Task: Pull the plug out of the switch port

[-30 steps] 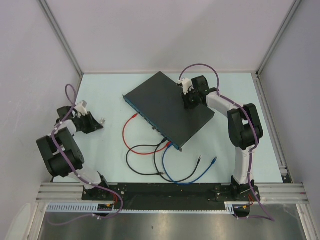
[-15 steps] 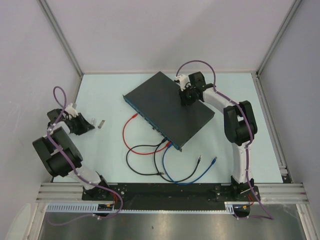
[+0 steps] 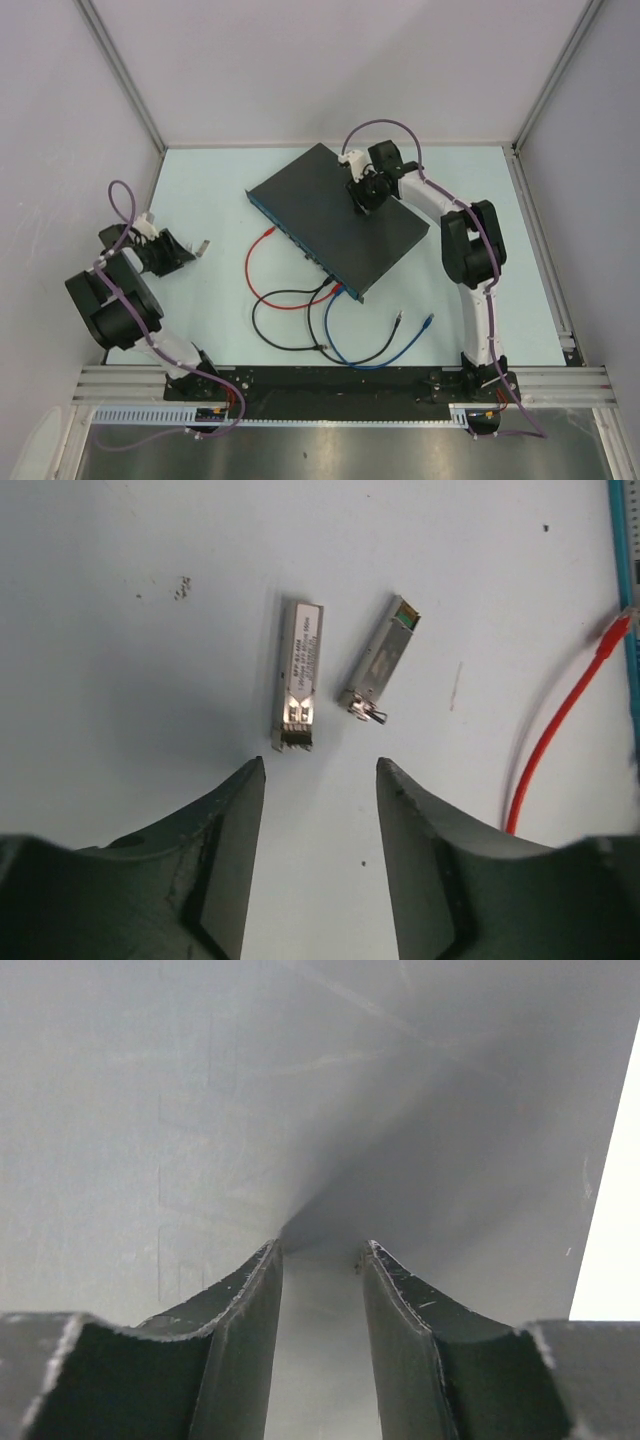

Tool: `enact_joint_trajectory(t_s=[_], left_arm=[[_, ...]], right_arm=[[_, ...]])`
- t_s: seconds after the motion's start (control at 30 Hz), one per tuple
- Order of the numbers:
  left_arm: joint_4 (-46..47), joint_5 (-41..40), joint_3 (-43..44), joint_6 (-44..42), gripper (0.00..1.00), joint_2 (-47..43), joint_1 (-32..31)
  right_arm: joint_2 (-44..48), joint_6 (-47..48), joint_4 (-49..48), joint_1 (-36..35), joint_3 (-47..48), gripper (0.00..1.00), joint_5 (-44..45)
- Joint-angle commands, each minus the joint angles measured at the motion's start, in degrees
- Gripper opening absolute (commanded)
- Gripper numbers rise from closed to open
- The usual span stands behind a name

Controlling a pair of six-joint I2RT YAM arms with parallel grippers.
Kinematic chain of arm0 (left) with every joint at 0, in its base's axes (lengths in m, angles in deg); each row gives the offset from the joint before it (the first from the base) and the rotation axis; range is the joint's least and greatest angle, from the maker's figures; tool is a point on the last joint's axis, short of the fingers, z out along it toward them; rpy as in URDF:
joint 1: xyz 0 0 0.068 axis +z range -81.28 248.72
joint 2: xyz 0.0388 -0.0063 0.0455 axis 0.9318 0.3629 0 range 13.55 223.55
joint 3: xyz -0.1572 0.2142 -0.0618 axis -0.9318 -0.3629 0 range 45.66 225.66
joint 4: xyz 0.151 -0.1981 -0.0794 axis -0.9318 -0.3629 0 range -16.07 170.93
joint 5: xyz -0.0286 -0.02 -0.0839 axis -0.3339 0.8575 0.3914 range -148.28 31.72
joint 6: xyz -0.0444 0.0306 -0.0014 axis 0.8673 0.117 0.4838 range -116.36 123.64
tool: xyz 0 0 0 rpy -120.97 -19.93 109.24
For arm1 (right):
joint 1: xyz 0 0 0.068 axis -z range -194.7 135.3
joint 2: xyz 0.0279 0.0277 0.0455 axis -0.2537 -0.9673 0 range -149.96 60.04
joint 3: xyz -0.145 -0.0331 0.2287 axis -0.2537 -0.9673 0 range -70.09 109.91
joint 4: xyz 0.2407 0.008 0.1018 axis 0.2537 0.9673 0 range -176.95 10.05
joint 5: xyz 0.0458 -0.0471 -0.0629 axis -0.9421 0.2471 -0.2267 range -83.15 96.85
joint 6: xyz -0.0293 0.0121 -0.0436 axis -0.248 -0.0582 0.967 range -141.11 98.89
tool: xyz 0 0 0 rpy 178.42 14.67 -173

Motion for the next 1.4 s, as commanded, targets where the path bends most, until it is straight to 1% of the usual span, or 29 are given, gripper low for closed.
enact_joint_trajectory(t_s=[0.0, 0.03, 0.07, 0.13, 0.17, 0.2, 0.23, 0.27, 0.33, 0.37, 0.47, 0.53, 0.57, 0.63, 0.67, 0.73, 0.77, 0.83, 0.87, 0.9, 0.97, 1.03, 1.07, 1.13, 1.17, 1.27, 1.37], left_arm=[[0.1, 0.0, -2.1, 0.8, 0.56, -8.3, -0.2], [-0.7, -0.2, -2.3, 0.5, 0.57, -11.8, -0.5], [-1.8, -0.7, -2.2, -0.1, 0.58, -13.4, -1.3], [-6.8, -1.4, -1.5, -1.9, 0.59, -16.7, -2.6], [-8.7, -1.1, -0.8, -2.6, 0.59, -19.2, -4.6], [-11.8, 0.5, -0.5, -3.7, 0.59, -20.2, -5.9], [-13.0, 1.0, -0.5, -4.1, 0.60, -21.0, -7.7], [-13.7, 1.4, -0.4, -4.2, 0.60, -22.5, -11.8], [-15.2, 4.1, 0.3, -3.6, 0.61, -22.9, -16.1], [-15.8, 4.8, 1.9, -3.2, 0.64, -22.6, -20.7], [-16.1, 7.2, 5.2, -1.5, 0.65, -19.0, -27.5], [-12.7, 7.9, 5.9, 1.4, 0.65, -14.4, -29.4], [-9.7, 8.6, 6.4, 6.6, 0.65, -12.0, -29.8], [-5.8, 11.4, 6.8, 11.4, 0.63, -6.3, -29.9], [-1.3, 11.5, 6.5, 13.1, 0.61, -5.4, -30.7], [1.4, 11.6, 6.8, 14.9, 0.61, -2.3, -32.2], [3.1, 11.7, 7.7, 16.1, 0.59, -1.0, -33.9], [6.2, 12.0, 7.9, 18.3, 0.58, 2.5, -35.0], [7.8, 11.8, 7.7, 19.5, 0.57, 3.3, -37.2], [10.2, 11.4, 7.7, 20.8, 0.56, 3.8, -37.9], [11.4, 10.1, 7.8, 22.1, 0.54, 5.4, -39.5], [15.1, 9.4, 7.0, 23.8, 0.52, 6.1, -40.1], [16.3, 8.8, 5.5, 25.8, 0.51, 6.2, -40.3], [20.0, 8.1, 3.5, 27.3, 0.49, 6.0, -40.5], [21.4, 8.1, 1.0, 28.4, 0.48, 5.6, -40.8], [26.0, 8.0, -2.9, 30.0, 0.47, 5.4, -42.0], [27.5, 8.9, -3.9, 29.7, 0.47, 5.8, -43.7]], right_arm=[[-12.4, -0.1, 15.5, 1.2, 0.6, 0.45, 3.4], [-12.9, -0.7, 16.2, 1.7, 1.5, 0.45, 2.8], [-13.5, -1.4, 16.9, 2.3, 2.0, 0.45, 1.4], [-13.4, -3.3, 16.8, 4.4, 2.7, 0.46, -0.2], [-13.2, -3.8, 16.5, 4.7, 2.7, 0.46, -1.3], [-13.1, -3.8, 16.3, 5.3, 2.3, 0.47, -2.0], [-12.6, -3.7, 16.1, 5.3, 1.8, 0.47, -2.2], [-12.2, -3.6, 15.3, 5.3, 1.1, 0.47, -2.4], [-10.6, -3.6, 14.4, 5.6, -0.7, 0.48, -2.9], [-10.2, -3.6, 13.9, 5.6, -1.0, 0.48, -3.5], [-6.7, -5.5, 11.4, 6.4, -2.7, 0.49, -4.1], [-4.5, -6.8, 11.4, 6.8, -1.7, 0.49, -4.3], [-3.8, -7.5, 12.7, 7.0, 0.2, 0.49, -4.3], [-0.3, -8.0, 13.3, 7.3, 1.3, 0.50, -4.3], [1.2, -8.0, 13.2, 7.4, 1.0, 0.50, -4.4], [4.8, -7.6, 11.6, 7.4, -0.2, 0.49, -3.8], [6.0, -7.5, 10.6, 7.1, -2.4, 0.50, -3.5], [7.1, -8.2, 8.2, 6.8, -4.3, 0.50, -2.0], [7.2, -8.8, 8.2, 6.6, -4.8, 0.49, -1.2], [7.0, -10.5, 8.7, 6.0, -4.9, 0.49, -0.6], [5.7, -12.3, 10.1, 6.0, -5.1, 0.48, 0.0], [5.5, -15.2, 8.6, 5.9, -7.7, 0.49, 0.2], [6.3, -15.3, 7.9, 5.7, -8.9, 0.49, 0.3], [6.6, -15.0, 7.4, 4.3, -11.1, 0.48, 0.6], [6.6, -15.0, 7.7, 3.8, -11.3, 0.49, 0.3], [6.2, -15.2, 8.3, 2.3, -11.6, 0.48, -0.7], [5.2, -15.4, 8.2, 0.7, -11.6, 0.49, -1.4]])
